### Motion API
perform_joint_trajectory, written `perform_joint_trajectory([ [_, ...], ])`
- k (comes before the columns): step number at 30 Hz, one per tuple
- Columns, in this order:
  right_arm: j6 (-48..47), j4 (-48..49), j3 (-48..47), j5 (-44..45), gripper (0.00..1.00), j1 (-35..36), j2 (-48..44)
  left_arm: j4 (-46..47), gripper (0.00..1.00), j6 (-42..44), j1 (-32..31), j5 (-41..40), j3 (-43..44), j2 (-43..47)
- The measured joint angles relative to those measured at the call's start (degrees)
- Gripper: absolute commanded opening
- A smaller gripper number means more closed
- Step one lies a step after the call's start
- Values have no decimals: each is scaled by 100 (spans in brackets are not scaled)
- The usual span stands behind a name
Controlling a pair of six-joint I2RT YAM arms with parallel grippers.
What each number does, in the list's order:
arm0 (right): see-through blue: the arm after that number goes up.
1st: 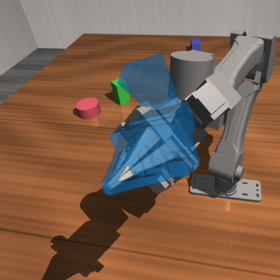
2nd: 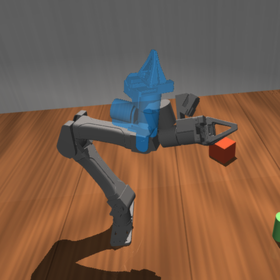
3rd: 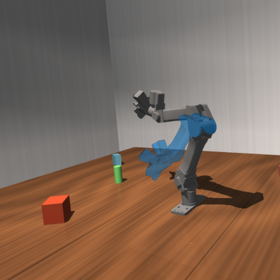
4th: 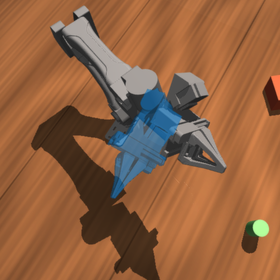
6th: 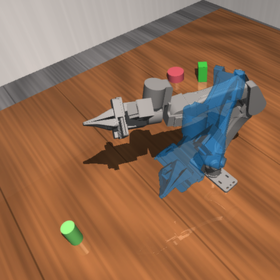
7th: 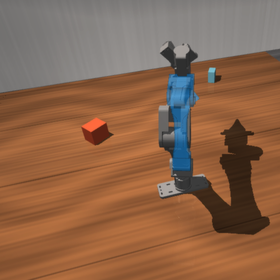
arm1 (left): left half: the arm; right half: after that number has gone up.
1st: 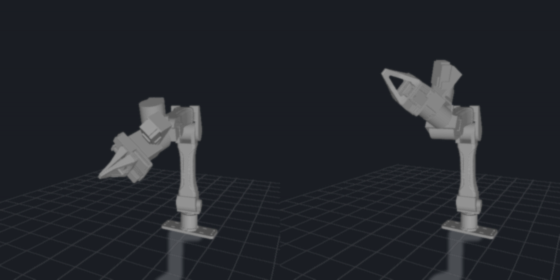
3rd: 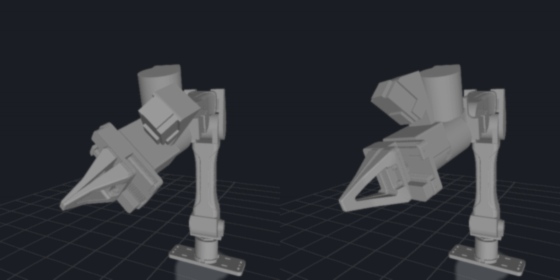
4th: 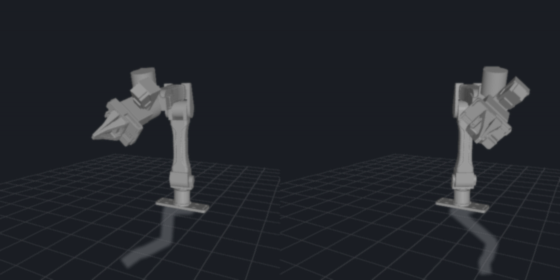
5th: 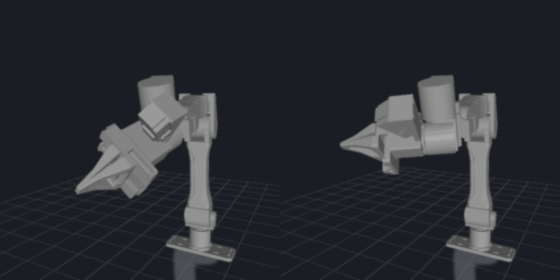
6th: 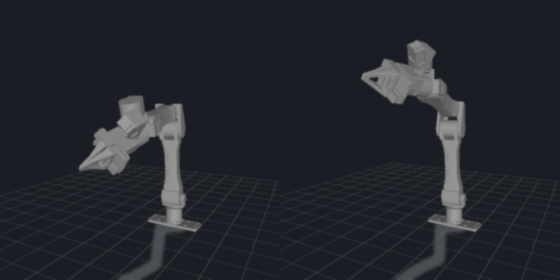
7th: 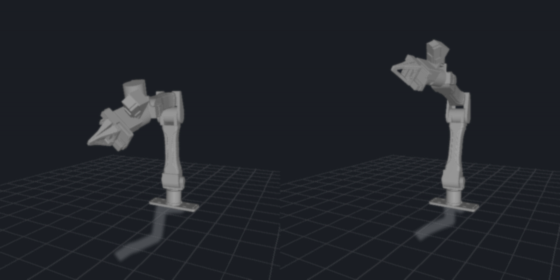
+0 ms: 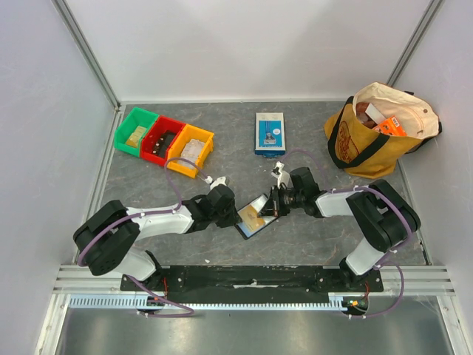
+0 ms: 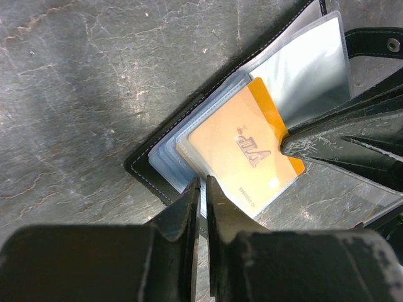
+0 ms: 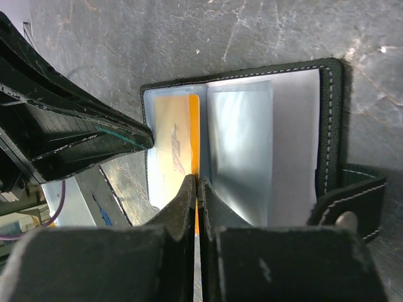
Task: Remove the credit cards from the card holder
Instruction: Remove the credit card from the card holder.
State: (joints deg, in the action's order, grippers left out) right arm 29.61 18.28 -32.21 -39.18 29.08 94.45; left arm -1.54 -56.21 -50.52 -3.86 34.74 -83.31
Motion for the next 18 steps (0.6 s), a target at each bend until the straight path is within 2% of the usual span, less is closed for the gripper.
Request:
perform_joint_trajectory([
  [7,111,118,94,-94,0,-157,0,52,13,-26,44,74,-44,22],
  [13,133,142,96,-109,0,-153,0,-72,22,-20,52,125,-44,131],
  [18,177,188,111,-101,1,-98,0,-103,24,20,52,306,24,247],
])
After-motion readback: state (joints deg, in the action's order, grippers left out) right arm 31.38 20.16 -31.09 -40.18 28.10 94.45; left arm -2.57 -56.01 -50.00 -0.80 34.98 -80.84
